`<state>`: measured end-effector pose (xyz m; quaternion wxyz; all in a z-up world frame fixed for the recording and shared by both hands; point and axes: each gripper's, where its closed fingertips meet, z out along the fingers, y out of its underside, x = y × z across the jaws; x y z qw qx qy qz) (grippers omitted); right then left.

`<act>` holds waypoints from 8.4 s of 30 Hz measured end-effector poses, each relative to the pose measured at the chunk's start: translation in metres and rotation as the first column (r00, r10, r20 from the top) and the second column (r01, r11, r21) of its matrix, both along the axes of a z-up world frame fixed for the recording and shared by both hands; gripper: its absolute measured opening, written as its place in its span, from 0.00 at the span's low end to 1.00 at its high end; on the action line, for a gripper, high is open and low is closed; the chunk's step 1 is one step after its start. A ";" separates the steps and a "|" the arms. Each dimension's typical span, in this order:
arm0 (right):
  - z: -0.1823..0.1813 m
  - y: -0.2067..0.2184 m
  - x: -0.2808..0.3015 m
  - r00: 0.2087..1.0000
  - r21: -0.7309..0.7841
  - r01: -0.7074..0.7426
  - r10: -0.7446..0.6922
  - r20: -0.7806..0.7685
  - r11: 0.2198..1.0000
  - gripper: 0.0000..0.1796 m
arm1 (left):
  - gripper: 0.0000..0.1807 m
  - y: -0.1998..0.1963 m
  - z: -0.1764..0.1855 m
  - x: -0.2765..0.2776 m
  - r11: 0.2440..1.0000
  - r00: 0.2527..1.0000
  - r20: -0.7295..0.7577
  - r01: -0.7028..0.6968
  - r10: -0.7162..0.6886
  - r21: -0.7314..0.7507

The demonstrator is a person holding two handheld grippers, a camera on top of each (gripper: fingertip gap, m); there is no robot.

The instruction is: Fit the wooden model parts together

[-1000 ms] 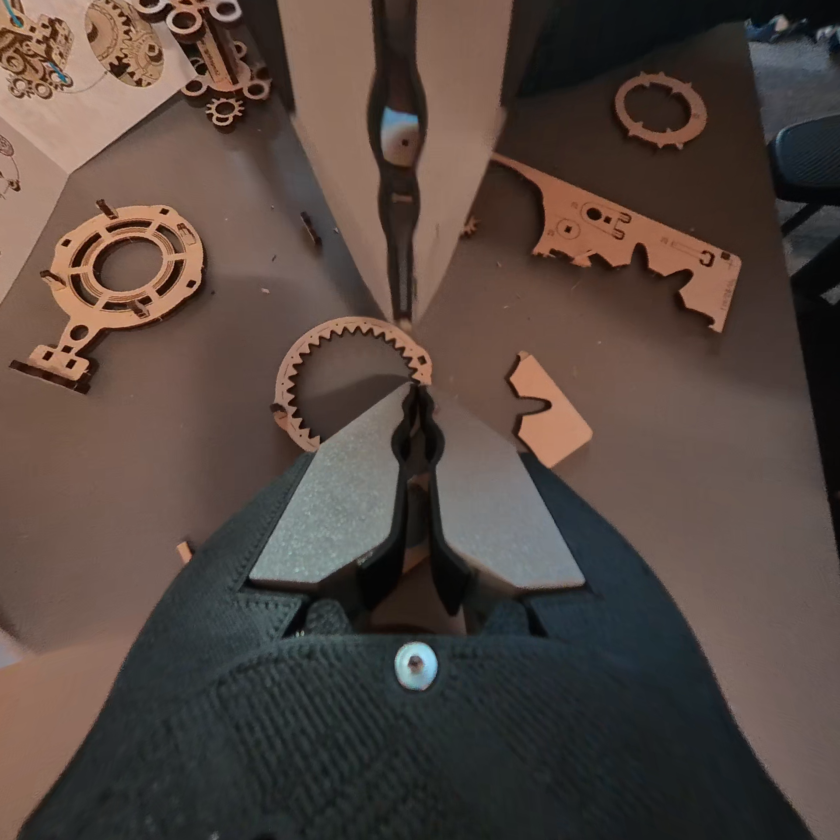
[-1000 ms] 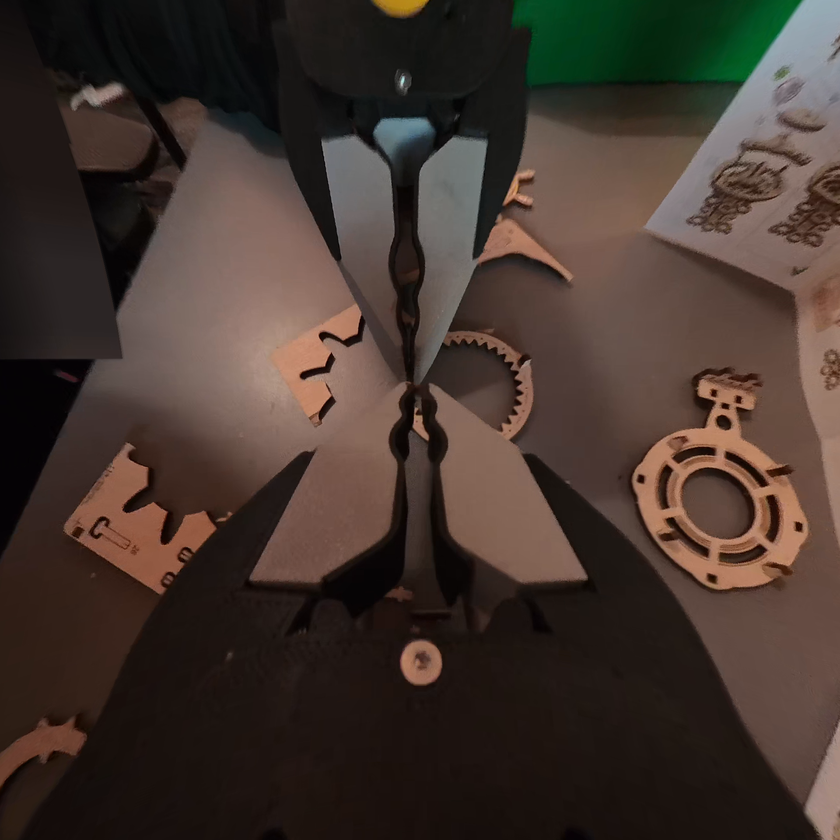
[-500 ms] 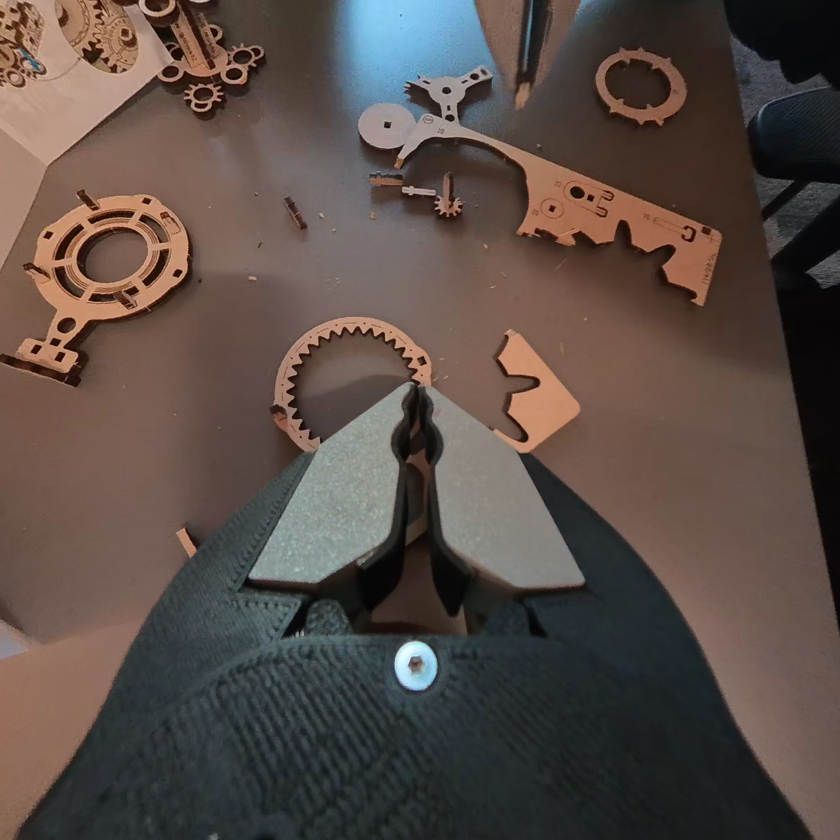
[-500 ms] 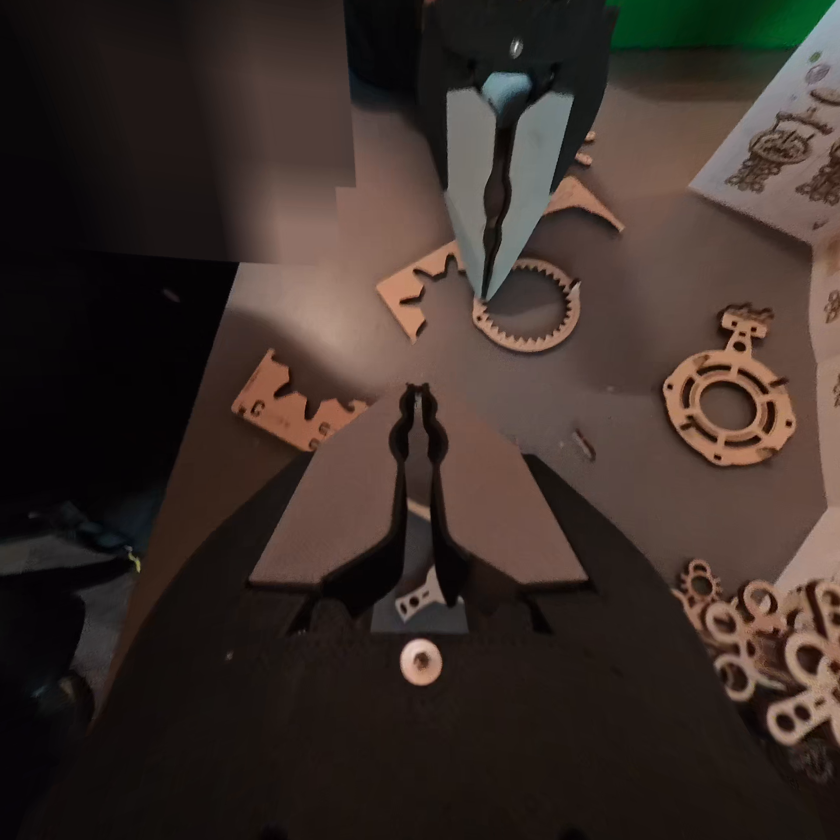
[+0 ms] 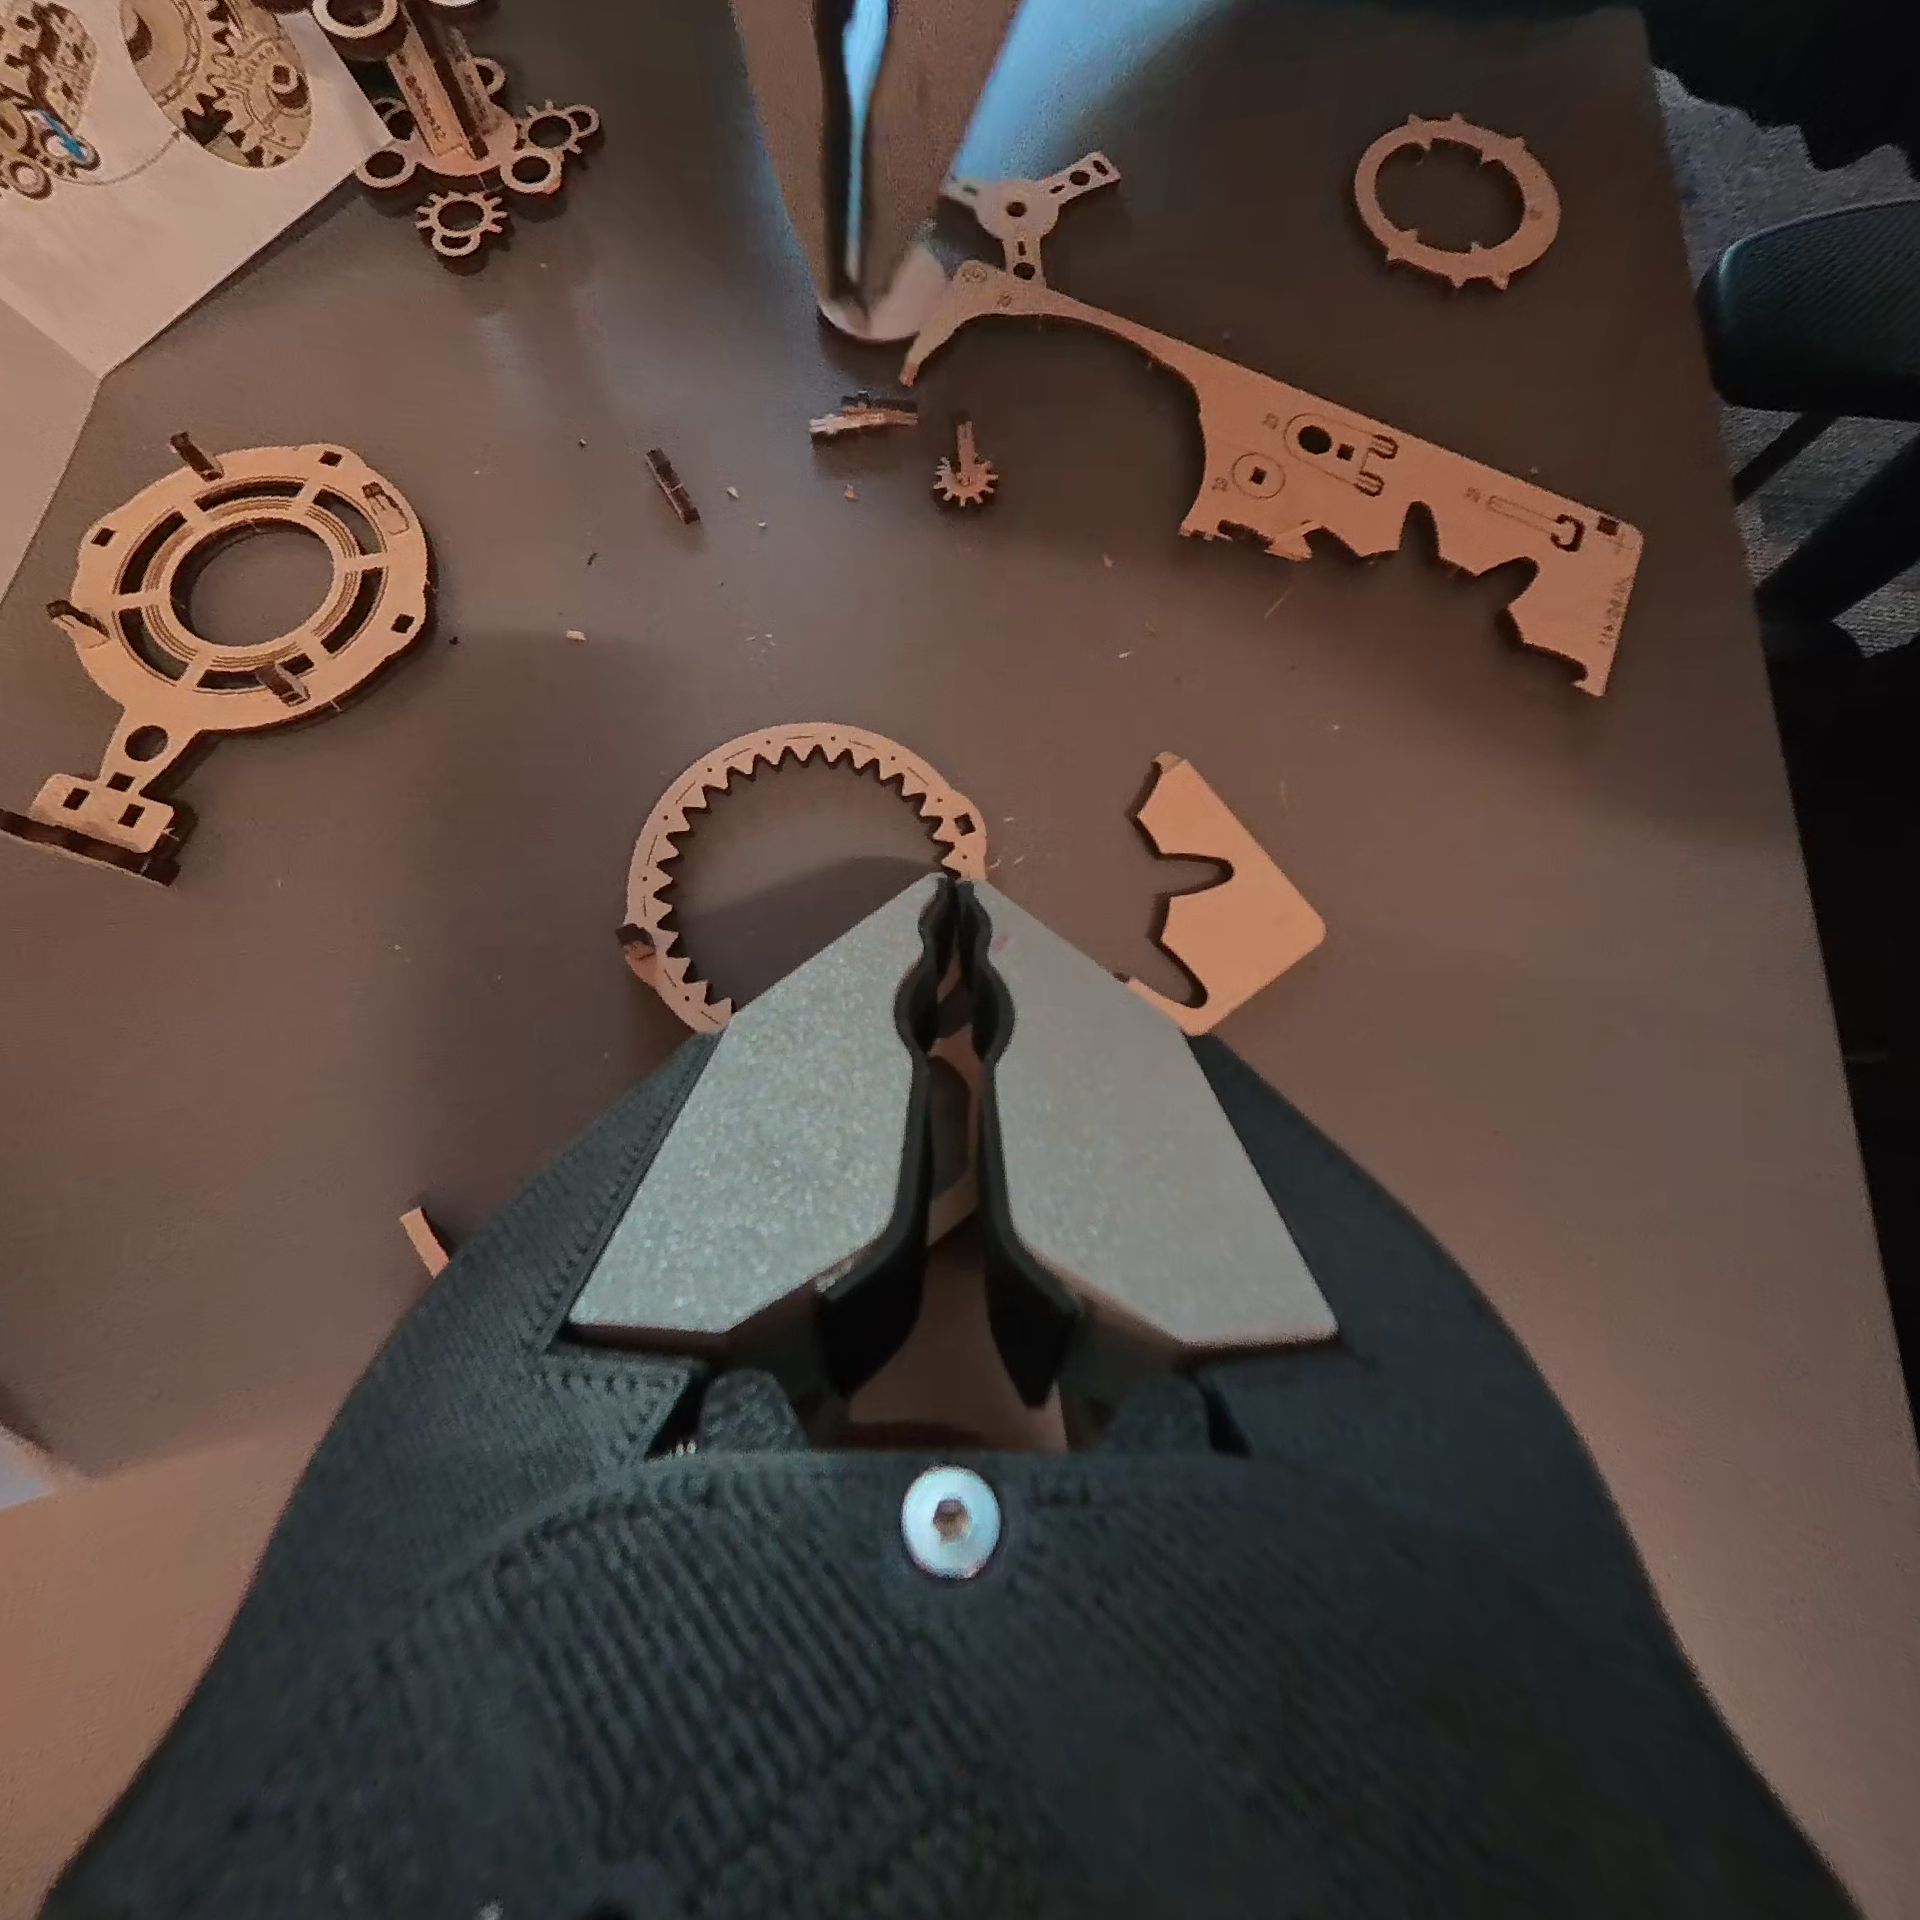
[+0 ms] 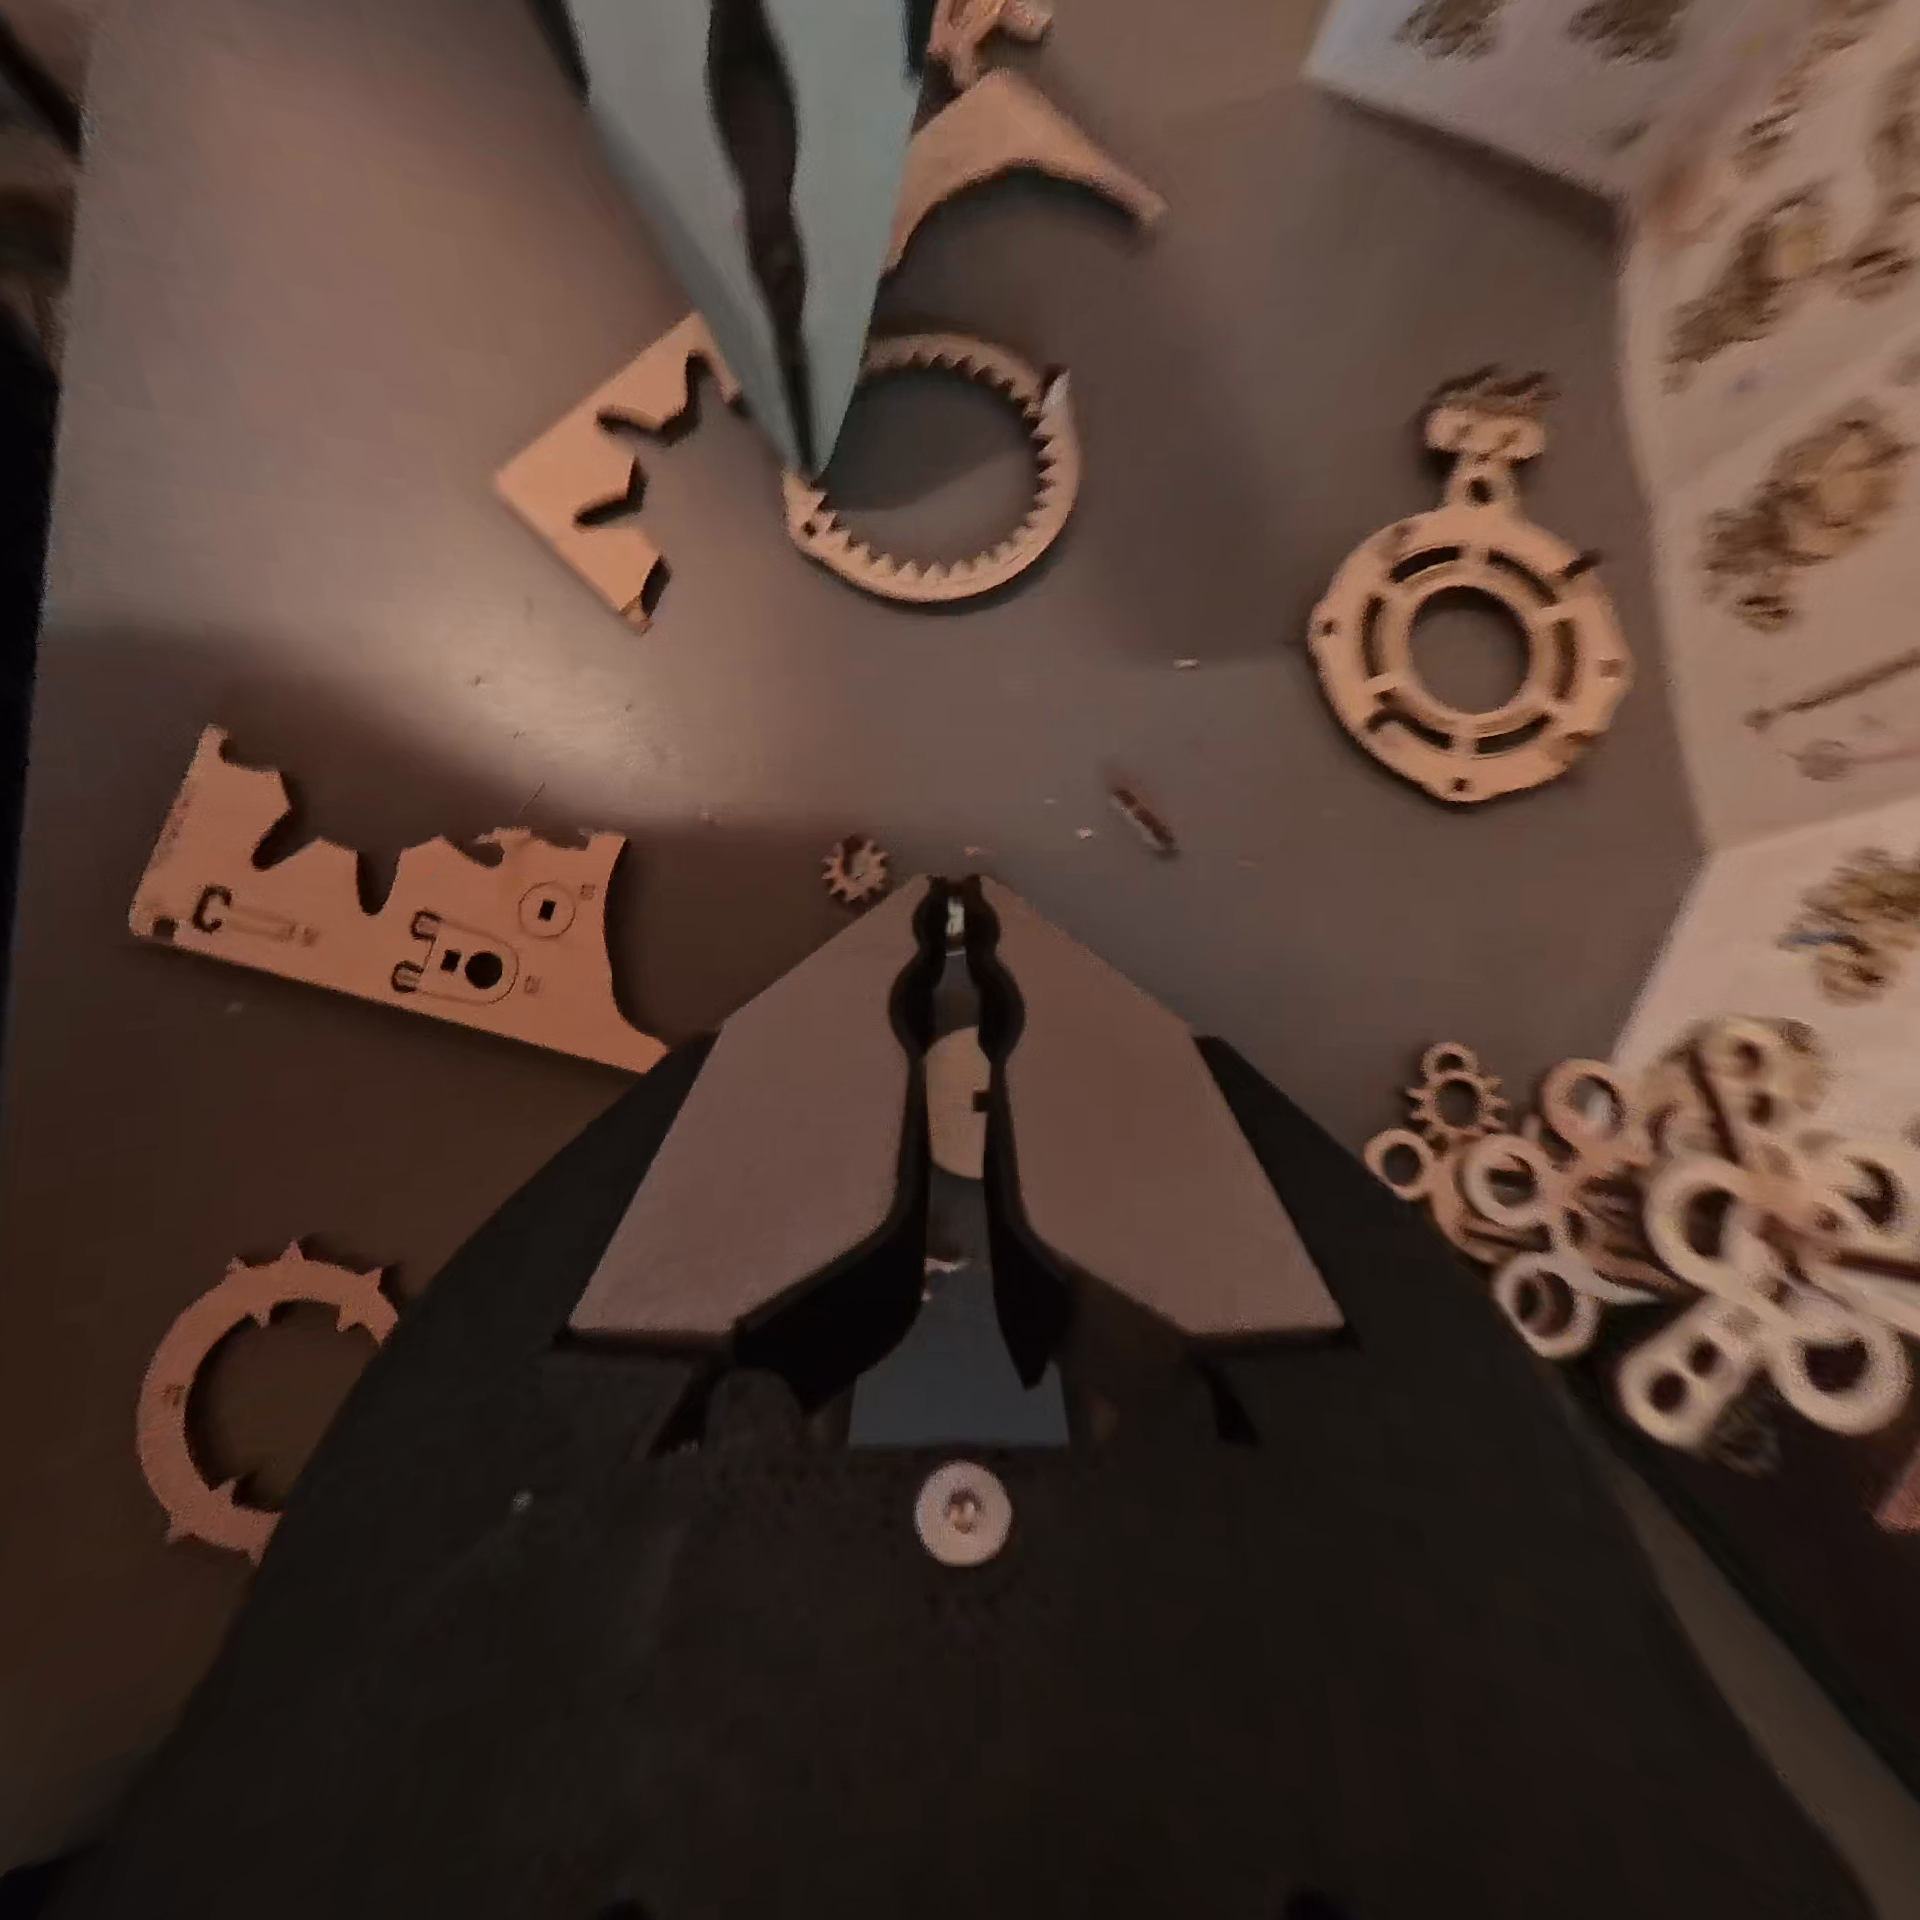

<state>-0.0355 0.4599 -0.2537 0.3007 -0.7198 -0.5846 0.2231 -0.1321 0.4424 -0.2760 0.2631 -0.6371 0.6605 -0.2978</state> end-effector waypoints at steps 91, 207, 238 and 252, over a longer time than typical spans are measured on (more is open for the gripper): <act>0.053 -0.007 -0.113 0.864 -0.136 0.001 -0.069 -0.498 0.991 0.00 | 0.00 0.003 0.057 0.003 0.993 0.961 0.275 -0.006 0.037 -0.115; -0.019 -0.018 -0.111 0.971 -0.020 -0.102 0.104 0.214 0.995 0.00 | 0.00 -0.005 0.002 -0.011 0.999 0.999 -0.039 0.032 -0.032 -0.001; -0.020 -0.016 -0.123 0.915 -0.128 -0.105 0.146 0.377 0.986 0.00 | 0.00 -0.001 0.000 -0.022 0.997 1.000 0.003 -0.005 0.005 -0.082; -0.021 -0.018 -0.125 0.912 -0.195 0.007 0.074 0.402 0.981 0.00 | 0.00 0.001 0.004 -0.027 0.986 0.999 0.022 -0.025 0.029 -0.167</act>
